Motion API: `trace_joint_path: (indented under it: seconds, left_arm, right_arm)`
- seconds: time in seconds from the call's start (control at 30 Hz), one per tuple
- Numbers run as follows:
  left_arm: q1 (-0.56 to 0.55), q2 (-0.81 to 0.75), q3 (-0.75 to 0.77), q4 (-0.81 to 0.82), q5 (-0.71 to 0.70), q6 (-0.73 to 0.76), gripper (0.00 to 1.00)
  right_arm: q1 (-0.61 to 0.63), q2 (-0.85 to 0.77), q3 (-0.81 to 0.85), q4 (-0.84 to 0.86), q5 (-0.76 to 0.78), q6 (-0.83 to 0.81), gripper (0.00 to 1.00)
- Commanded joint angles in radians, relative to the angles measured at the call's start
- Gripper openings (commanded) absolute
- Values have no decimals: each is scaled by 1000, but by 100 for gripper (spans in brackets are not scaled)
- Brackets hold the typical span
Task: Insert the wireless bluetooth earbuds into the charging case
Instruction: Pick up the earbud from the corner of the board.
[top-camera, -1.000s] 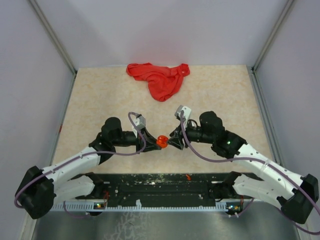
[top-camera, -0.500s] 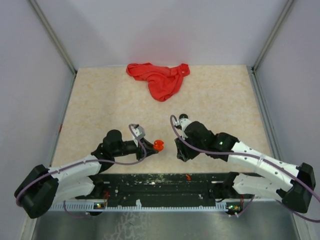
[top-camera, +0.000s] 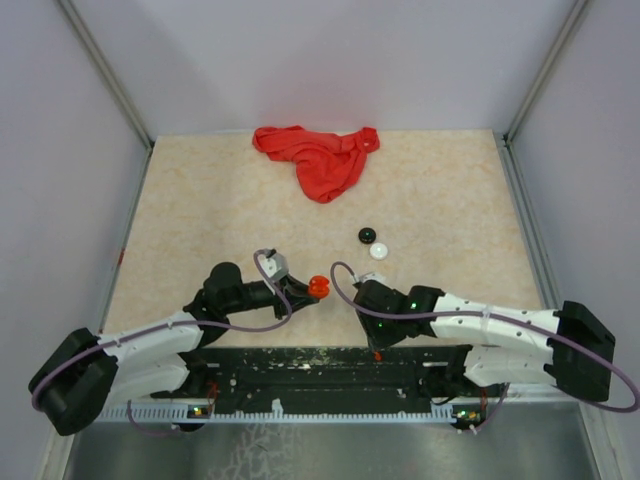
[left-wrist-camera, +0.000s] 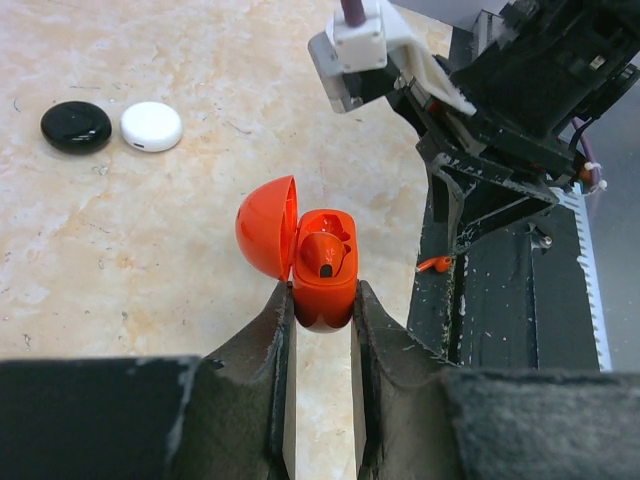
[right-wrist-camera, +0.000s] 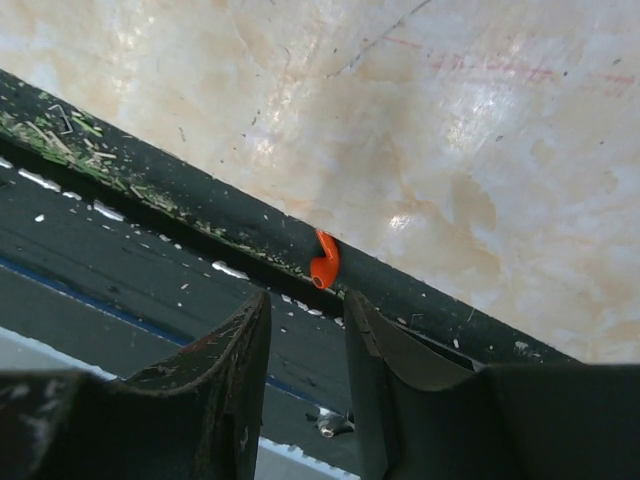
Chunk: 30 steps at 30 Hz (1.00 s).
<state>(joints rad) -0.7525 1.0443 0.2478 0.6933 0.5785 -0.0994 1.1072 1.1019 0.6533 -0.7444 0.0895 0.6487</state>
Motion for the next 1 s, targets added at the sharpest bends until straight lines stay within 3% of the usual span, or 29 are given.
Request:
trace_joint_path:
  seconds: [0.0, 0.33, 0.8, 0.97]
  left_arm:
    - [-11, 2, 2, 36, 0, 15, 1]
    - [-18, 21, 24, 12, 4, 15, 1]
    - [-19, 9, 28, -23, -3, 26, 1]
    - [-18, 4, 31, -34, -6, 34, 1]
  right_arm:
    - [24, 8, -28, 34, 23, 61, 35]
    - [44, 64, -90, 130, -45, 77, 30]
    - [60, 149, -118, 178, -21, 82, 25]
    - [61, 157, -113, 170, -21, 81, 18]
